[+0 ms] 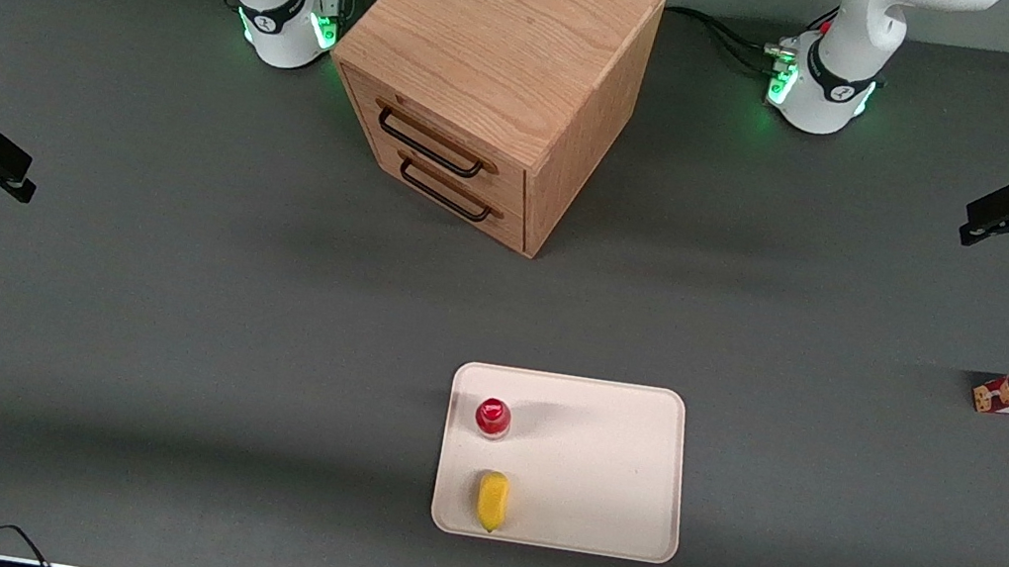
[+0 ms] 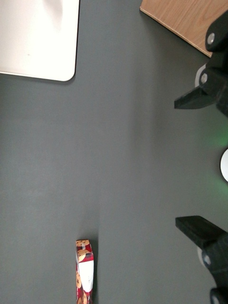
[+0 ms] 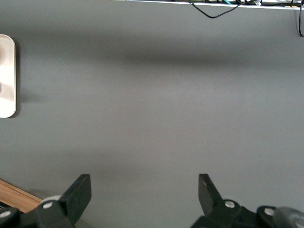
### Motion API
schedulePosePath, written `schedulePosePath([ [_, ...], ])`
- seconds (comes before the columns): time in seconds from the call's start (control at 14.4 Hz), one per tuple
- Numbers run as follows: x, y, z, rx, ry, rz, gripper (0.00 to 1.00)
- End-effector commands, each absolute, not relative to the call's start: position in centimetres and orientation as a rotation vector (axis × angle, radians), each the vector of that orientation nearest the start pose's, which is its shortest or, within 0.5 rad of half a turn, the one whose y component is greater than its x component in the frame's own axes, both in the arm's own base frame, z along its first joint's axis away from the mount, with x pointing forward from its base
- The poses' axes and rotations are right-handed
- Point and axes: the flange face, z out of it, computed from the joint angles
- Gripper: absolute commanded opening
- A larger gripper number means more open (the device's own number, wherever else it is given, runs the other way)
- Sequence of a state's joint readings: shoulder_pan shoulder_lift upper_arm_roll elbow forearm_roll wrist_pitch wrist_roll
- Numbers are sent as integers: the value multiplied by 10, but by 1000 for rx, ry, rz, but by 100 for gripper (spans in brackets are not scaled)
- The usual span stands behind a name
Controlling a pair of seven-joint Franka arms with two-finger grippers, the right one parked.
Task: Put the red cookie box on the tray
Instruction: 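Move the open left gripper down toward the red cookie box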
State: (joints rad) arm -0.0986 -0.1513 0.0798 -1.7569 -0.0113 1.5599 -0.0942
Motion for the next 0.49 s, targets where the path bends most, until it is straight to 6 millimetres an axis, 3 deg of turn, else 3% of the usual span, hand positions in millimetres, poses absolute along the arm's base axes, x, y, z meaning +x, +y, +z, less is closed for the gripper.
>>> schedulePosePath([
  [0.0, 496, -6, 621, -3150, -94, 45, 100],
  [0.28, 508, 1, 634, -3118, -42, -2, 100],
  [0.42, 526, 27, 636, -3118, -74, -15, 100],
])
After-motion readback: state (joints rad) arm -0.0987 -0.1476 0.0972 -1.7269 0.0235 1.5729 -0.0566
